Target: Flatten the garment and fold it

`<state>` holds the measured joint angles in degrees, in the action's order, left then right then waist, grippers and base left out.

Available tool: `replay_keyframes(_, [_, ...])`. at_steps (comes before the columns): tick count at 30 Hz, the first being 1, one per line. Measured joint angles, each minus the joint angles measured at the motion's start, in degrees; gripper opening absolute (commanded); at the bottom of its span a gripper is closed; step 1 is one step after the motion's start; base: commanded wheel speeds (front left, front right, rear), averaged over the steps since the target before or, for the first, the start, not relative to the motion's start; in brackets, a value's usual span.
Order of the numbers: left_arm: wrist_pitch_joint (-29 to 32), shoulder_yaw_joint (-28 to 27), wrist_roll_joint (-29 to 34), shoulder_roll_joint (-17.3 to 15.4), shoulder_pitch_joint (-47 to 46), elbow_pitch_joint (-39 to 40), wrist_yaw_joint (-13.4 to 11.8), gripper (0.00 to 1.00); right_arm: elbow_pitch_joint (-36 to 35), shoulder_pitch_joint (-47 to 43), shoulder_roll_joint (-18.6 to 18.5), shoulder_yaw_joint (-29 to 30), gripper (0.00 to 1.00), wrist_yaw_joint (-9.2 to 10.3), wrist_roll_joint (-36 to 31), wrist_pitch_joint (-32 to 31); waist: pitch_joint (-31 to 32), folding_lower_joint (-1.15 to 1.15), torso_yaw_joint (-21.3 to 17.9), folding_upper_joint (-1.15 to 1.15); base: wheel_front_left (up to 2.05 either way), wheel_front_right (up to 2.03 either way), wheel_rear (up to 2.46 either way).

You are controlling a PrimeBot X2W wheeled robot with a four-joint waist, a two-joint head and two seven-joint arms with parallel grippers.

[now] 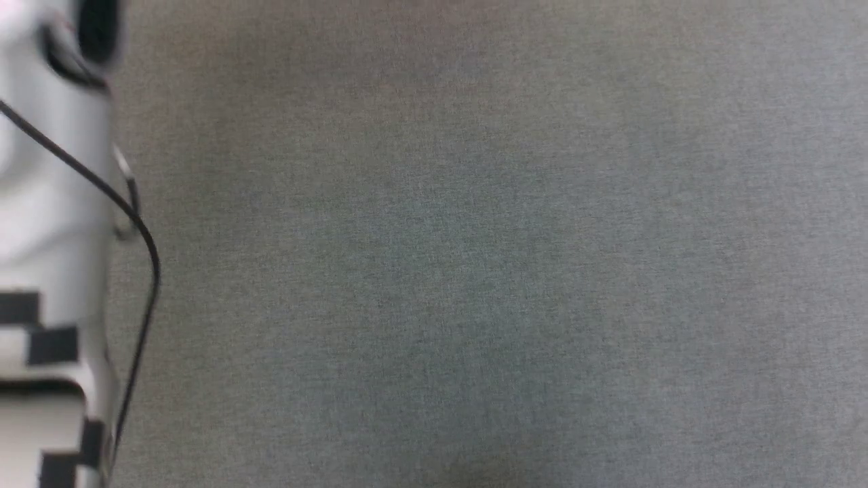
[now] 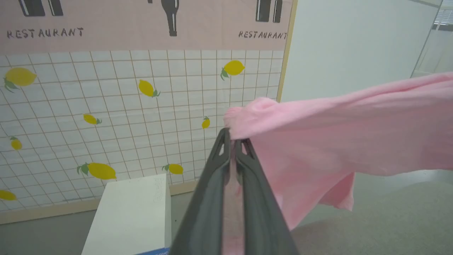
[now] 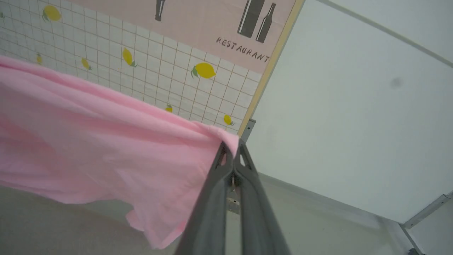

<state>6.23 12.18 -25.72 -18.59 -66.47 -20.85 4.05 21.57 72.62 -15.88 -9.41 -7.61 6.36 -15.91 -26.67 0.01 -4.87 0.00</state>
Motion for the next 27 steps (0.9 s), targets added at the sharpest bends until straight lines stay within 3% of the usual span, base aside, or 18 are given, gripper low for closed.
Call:
replay_keyframes(6, [1.6,3.4,-1.1,0.0,17.3,-1.9,1.0,0.00,-1.9,-18.6,-1.4,-4.8,0.00,0.01,8.5,-6.9,4.0,0.00,-0.1,0.00,0.00,0.00,0.00])
replay_keyframes(15, [8.2,5.9,-8.0,0.3,48.1,7.0,0.3,0.00,-18.2,-50.5,-4.6,-3.3,0.00,0.02,15.8,-18.5,13.2,-0.02,0.6,0.00,0.00,0.00,0.00])
replay_keyframes(20, [11.3,6.6,-9.6,-0.4,62.1,15.4,-3.1,0.00,-26.4,-67.6,-3.6,1.8,0.00,0.01,15.0,-23.7,17.5,-0.02,1.1,0.00,0.00,0.00,0.00])
replay_keyframes(27, [16.1,6.7,-11.2,-2.4,76.3,26.5,-9.1,0.00,-34.9,-86.6,4.0,10.0,0.00,0.01,12.6,-30.0,21.1,-0.02,2.2,0.00,0.00,0.00,0.00])
